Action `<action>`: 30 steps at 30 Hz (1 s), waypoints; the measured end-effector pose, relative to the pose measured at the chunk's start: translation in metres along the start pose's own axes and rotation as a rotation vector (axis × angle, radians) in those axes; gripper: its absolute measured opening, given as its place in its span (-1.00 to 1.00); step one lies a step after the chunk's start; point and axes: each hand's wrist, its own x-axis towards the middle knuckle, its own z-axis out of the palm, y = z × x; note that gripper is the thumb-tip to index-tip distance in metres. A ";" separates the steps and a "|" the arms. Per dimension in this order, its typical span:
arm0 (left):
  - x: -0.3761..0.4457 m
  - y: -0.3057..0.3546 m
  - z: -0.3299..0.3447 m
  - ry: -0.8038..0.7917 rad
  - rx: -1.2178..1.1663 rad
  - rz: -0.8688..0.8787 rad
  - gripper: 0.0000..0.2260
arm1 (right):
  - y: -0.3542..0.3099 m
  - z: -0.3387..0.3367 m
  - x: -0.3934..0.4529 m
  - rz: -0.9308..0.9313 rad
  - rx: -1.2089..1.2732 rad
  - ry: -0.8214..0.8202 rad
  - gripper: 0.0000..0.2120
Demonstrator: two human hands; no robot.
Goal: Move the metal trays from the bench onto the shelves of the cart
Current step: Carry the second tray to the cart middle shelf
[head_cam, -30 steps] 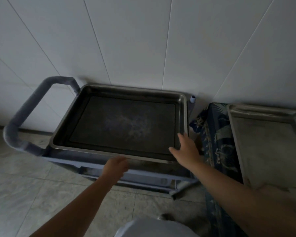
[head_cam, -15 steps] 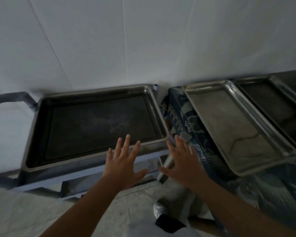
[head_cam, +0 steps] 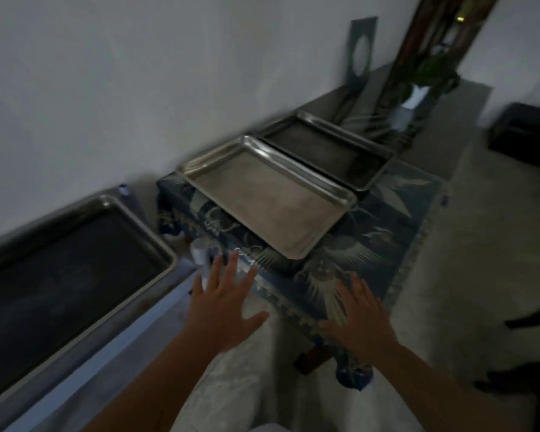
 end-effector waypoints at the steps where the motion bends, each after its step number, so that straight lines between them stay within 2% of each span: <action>1: 0.012 0.019 0.000 -0.017 0.007 0.043 -0.14 | 0.020 -0.001 -0.007 0.043 0.012 -0.003 0.11; 6: 0.076 0.133 -0.002 -0.046 0.028 0.217 -0.13 | 0.123 -0.005 -0.038 0.214 0.095 0.020 0.08; 13: 0.153 0.297 0.015 -0.084 0.075 0.375 -0.10 | 0.278 -0.012 -0.049 0.356 0.084 0.074 0.01; 18: 0.202 0.395 0.026 -0.072 0.078 0.468 -0.04 | 0.362 -0.027 -0.043 0.427 0.067 0.132 0.08; 22: 0.241 0.447 0.035 -0.088 0.099 0.511 0.04 | 0.411 -0.036 -0.026 0.467 0.105 0.169 0.08; 30: 0.368 0.499 0.054 -0.102 0.114 0.516 0.02 | 0.490 -0.060 0.067 0.460 0.116 0.158 0.02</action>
